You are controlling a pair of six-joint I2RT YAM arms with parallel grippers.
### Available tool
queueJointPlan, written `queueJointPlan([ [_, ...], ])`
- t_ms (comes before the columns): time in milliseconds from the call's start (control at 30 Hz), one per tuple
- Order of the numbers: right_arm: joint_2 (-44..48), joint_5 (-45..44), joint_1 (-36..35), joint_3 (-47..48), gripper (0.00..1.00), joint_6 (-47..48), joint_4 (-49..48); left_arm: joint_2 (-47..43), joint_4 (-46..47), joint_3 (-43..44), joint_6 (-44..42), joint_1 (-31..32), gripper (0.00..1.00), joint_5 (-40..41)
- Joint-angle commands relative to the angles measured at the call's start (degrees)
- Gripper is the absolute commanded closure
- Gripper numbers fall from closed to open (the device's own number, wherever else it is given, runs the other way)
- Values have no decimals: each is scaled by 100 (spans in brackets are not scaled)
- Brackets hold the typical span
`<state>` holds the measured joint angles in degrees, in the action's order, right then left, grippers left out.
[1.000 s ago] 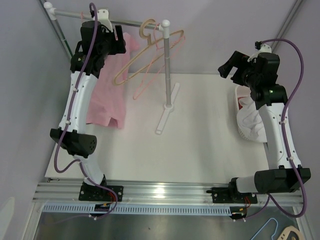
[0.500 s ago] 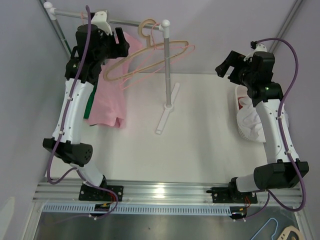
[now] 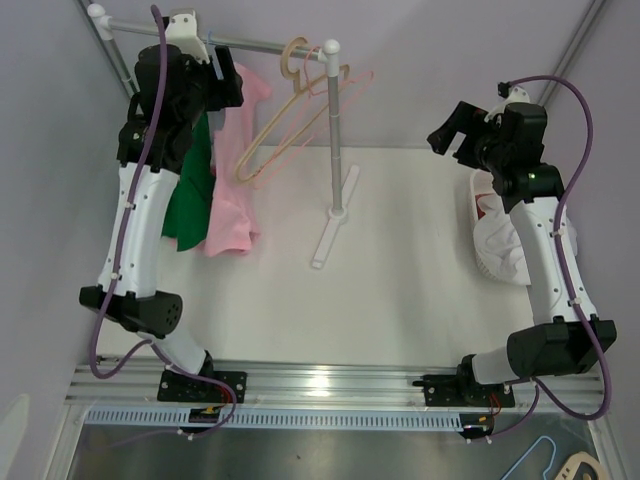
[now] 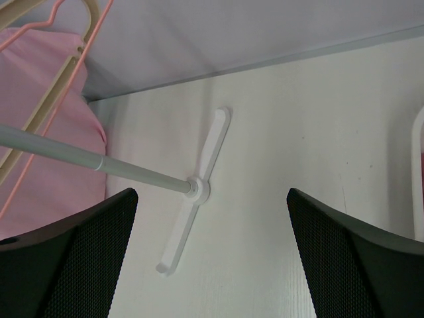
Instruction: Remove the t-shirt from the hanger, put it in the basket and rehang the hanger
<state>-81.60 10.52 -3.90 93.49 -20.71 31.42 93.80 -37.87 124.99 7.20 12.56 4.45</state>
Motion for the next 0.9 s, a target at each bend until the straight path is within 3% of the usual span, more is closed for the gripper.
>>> queueJointPlan([
  [0, -92, 143, -23, 125, 1, 76, -171, 427, 86, 420, -254, -52, 19, 548],
  [200, -198, 169, -23, 318, 0, 164, -101, 964, 227, 1026, -456, -113, 20, 978],
  [367, -321, 169, -32, 529, 1, 190, 13, 1501, 236, 1564, -343, -429, 24, 857],
  [500, -374, 178, -23, 652, 0, 190, 48, 1668, 359, 1546, -237, -579, 61, 593],
  [633, -391, 187, -23, 732, 0, 199, 119, 1791, 412, 1555, -211, -588, 85, 312],
  [667, -383, 187, -32, 732, 0, 199, 119, 1817, 386, 1590, -193, -588, 99, 294],
  [867, -339, 301, -49, 679, 1, 252, 189, 1415, 587, 1704, -88, -588, 99, 293],
])
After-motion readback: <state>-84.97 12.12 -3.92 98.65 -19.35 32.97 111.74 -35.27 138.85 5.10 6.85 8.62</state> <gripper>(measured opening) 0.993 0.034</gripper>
